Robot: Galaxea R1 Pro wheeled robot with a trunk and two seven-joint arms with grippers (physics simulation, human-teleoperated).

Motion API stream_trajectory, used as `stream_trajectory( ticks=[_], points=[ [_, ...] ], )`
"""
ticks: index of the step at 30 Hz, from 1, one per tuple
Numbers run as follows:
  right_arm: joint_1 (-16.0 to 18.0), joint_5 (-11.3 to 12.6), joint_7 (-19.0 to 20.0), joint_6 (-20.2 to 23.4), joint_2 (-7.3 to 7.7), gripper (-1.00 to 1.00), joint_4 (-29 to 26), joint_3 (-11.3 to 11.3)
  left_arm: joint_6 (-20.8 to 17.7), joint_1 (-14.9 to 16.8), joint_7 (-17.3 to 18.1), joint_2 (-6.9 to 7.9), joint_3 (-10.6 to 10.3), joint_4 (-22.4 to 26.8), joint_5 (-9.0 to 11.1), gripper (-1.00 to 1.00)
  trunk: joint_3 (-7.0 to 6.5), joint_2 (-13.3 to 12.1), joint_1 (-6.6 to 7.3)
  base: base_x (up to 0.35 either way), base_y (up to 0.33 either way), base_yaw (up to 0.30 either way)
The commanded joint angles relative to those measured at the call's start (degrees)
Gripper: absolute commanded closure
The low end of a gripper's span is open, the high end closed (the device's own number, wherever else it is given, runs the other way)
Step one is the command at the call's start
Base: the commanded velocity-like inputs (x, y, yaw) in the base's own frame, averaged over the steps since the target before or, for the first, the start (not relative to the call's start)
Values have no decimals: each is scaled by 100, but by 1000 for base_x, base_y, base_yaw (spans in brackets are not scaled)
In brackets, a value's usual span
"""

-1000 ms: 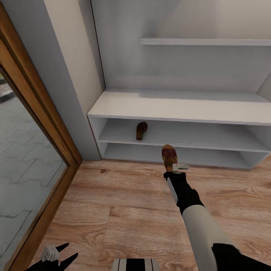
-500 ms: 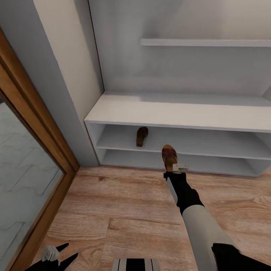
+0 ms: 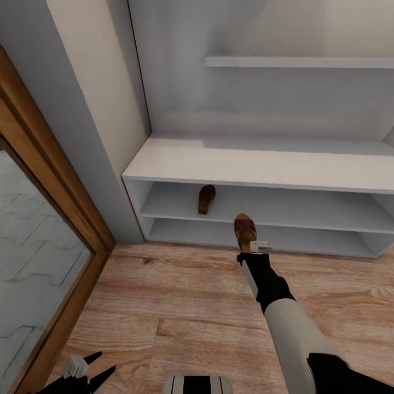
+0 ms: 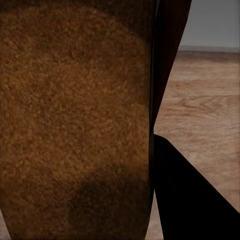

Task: Pick up the two gym shoes and the two sandals from the corridor floor and place them onto the hallstand (shoe rack) in the corridor, making sure they are on the rack and not on the floor. Arrange them so the two gym shoes are next to each other and the two sandals are next to each other.

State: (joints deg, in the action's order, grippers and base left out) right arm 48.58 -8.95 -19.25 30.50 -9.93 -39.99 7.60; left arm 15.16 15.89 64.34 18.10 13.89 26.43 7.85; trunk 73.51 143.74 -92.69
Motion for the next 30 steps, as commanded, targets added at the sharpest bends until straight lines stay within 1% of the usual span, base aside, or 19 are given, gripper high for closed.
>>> stream_trajectory(
  ticks=[1,14,22,27,28,30],
  points=[
    [3,-46,9,35,-7,100,-2,22,32,3,18,0,8,-7,5,-100,4,2,1,0,0,0],
    [7,-46,5,49,-7,100,-70,9,35,6,18,0,8,-7,-1,-100,4,2,1,0,0,0],
    [216,-35,-7,351,-7,100,-244,8,33,9,18,-17,2,-7,-21,-100,4,2,1,0,0,0],
    [379,37,-20,536,-7,100,-253,10,37,11,18,-30,0,-7,-27,-100,4,2,1,0,0,0],
    [395,105,-21,908,-7,100,-254,10,38,11,18,-31,0,-7,-30,-100,4,2,1,0,0,0],
    [418,170,-23,932,-7,100,-254,10,38,11,18,-32,0,-7,-33,-100,4,2,1,0,0,0]
  ],
)
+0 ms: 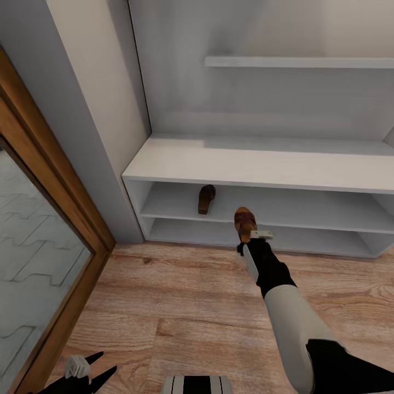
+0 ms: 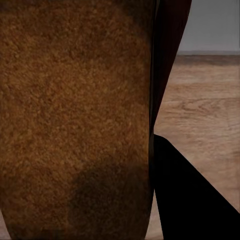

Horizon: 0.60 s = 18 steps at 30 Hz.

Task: Pick up the two gym shoes and the two sandals from the corridor floor and place them onto the hallstand (shoe rack) in the corridor, making sure they are on the rack and not on the floor. Arrange them so the two gym shoes are next to each other and the two sandals are next to each other.

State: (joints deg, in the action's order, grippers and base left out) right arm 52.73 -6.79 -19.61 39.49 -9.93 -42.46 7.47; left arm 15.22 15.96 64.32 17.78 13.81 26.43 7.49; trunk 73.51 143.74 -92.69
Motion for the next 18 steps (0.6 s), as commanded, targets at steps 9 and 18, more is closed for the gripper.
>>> stream_trajectory(
  ticks=[9,18],
  points=[
    [44,459,2,203,-7,100,-1,21,31,4,19,-3,0,-6,-1,-100,4,2,1,0,0,0],
    [44,483,1,208,-7,100,-8,26,33,4,19,-3,-1,-6,-3,-100,4,2,1,0,0,0]
  ],
)
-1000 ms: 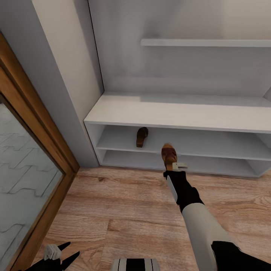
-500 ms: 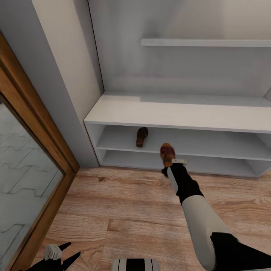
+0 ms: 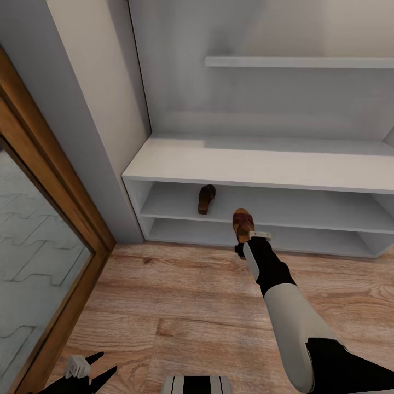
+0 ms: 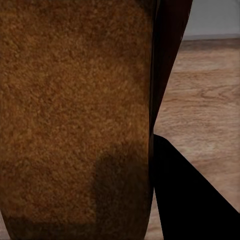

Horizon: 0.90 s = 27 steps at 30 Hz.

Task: Pick up the two gym shoes and the two sandals from the corridor floor and place them onto the hallstand (shoe rack) in the corridor, making sure they are on the rack and not on the floor. Arrange them so the two gym shoes are next to each other and the two sandals are next to each other.

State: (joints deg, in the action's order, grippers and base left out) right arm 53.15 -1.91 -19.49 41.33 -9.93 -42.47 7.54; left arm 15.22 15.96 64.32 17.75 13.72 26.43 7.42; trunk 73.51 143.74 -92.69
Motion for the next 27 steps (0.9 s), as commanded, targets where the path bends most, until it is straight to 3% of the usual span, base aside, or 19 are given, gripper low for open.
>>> stream_trajectory(
  ticks=[1,11,27],
  points=[
    [3,-4,-11,24,-6,100,-8,17,33,4,19,0,8,-6,2,-100,4,2,1,0,0,0],
    [4,-2,-33,24,-6,100,-266,12,34,4,19,-14,0,-6,-3,-100,4,2,1,0,0,0],
    [11,6,-376,24,-6,100,-459,18,34,4,19,-38,-9,-6,-12,-100,4,2,1,0,0,0]
  ],
)
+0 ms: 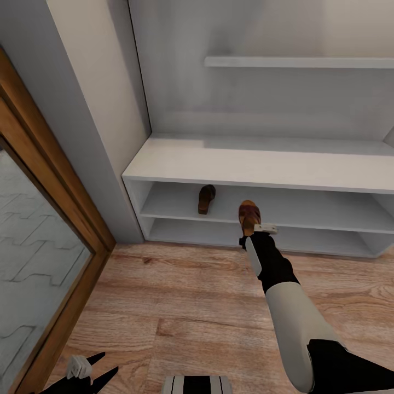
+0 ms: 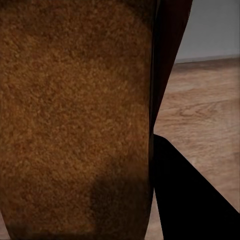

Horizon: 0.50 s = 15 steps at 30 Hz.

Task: Pick up the two gym shoes and the two sandals from the corridor floor and place them onto the hallstand (shoe rack) in the corridor, making sure they are on the rack and not on the floor. Arrange them so the two gym shoes are next to each other and the two sandals are next to each other.

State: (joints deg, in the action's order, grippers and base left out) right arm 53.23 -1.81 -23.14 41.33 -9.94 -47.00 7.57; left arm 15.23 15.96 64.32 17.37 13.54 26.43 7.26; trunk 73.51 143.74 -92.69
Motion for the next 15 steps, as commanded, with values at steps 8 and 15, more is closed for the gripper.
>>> stream_trajectory(
  ticks=[8,15],
  points=[
    [3,79,-18,17,-6,100,15,16,31,4,17,1,2,-6,3,-100,4,2,1,0,0,0],
    [3,179,-16,16,-6,100,16,9,28,6,17,-1,0,-6,3,-100,4,2,1,0,0,0]
  ],
)
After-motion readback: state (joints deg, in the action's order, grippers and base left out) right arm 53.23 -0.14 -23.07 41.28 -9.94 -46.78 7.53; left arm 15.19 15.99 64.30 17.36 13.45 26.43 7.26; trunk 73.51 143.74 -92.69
